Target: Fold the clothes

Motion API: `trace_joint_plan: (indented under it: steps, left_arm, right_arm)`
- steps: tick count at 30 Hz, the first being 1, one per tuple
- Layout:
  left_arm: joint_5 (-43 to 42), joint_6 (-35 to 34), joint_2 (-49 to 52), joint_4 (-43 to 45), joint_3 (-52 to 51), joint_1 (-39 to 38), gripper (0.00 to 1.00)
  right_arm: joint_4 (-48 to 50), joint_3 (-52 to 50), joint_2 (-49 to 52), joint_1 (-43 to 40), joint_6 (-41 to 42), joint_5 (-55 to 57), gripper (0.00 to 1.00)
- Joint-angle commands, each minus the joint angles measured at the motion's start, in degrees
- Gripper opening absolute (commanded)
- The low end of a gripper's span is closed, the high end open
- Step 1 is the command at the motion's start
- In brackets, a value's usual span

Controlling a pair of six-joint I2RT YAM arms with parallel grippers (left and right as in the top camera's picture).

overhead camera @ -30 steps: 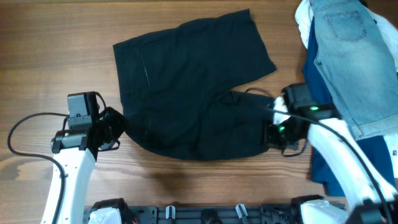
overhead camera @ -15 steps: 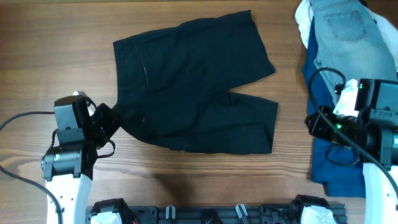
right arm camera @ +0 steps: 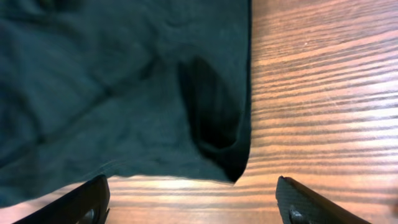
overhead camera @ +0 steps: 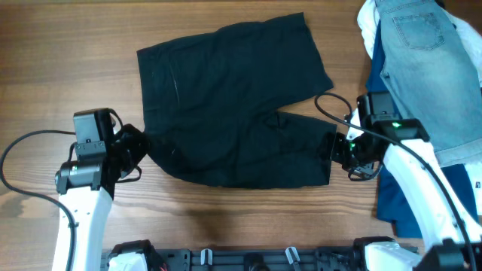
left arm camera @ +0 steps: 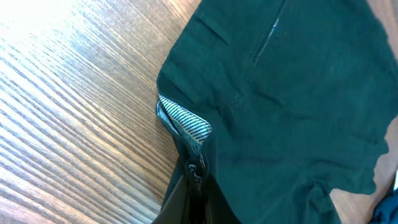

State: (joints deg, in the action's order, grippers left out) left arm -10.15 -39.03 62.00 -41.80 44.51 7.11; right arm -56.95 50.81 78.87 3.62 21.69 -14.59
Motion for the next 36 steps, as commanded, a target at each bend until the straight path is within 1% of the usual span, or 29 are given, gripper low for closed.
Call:
trace_joint_plan:
  steps: [1,3,6,12,14,15,17,20,22,23,25,29,31,33,36]
  left_arm:
    - [0.8,1.3,1.4,0.7,1.3,0.1,0.04]
    - [0.8,1.3,1.6,1.0,1.3,0.1,0.04]
    - [0.8,1.3,1.6,1.3,1.3,0.1,0.04]
    - [0.8,1.3,1.6,1.3,1.3,0.1,0.04]
    - [0.8,1.3,1.6,1.3,1.3,0.1,0.04]
    - [0.8,1.3,1.6,1.3,1.3,0.1,0.04]
    - [0.8,1.3,1.6,1.3,1.3,0.1,0.04]
    - [0.8,1.3,1.6,1.3,1.3,0.1,0.04]
    - [0.8,1.3,1.6,1.3,1.3,0.1,0.04]
    - [0.8,1.3,1.6,1.3,1.3,0.1,0.04]
    - [0.8,1.3,1.6,1.3,1.3,0.1,0.04]
    - [0.8,1.3,1.6,1.3,1.3,0.1,0.04]
    - [0.8,1.3,1.6,1.3,1.3,0.1,0.04]
    - [0.5,1.3,1.3,2.1,1.3,0.1,0.04]
    - [-1.4,2.3,-1.0,5.7,1.3,0.1,0.04]
  right_arm:
    - [3.1,-1.7,5.3,0.3,-1.5,-2.5,0.72]
    - [4.5,-1.7,8.1,0.7,-3.7,-4.6,0.68]
    - [6.1,-1.8,10.7,1.5,-3.7,-4.6,0.66]
    - [10.9,-1.8,13.1,2.5,-3.8,-3.0,0.70]
    - [12.0,-1.8,13.6,2.5,-5.1,-3.1,0.69]
    - [12.4,-1.8,13.9,2.6,-5.5,-3.1,0.66]
    - [12.4,-1.8,14.1,2.6,-7.1,-3.8,0.56]
    - [12.1,-1.8,14.1,2.6,-11.0,-6.1,0.34]
    - [11.4,-1.8,14.1,2.6,-11.7,-6.1,0.13]
    - [11.0,-1.7,14.1,2.6,-12.7,-6.1,0.07]
    - [10.3,-1.7,14.1,2.6,-13.7,-6.1,0.04]
    - [9.4,-1.7,14.1,2.6,-14.3,-6.1,0.04]
    - [9.3,-1.7,13.9,2.6,-15.4,-8.0,0.04]
    - [9.3,-0.9,12.7,2.5,-16.2,-11.0,0.04]
    - [6.5,3.3,7.4,2.5,-15.9,-11.0,0.04]
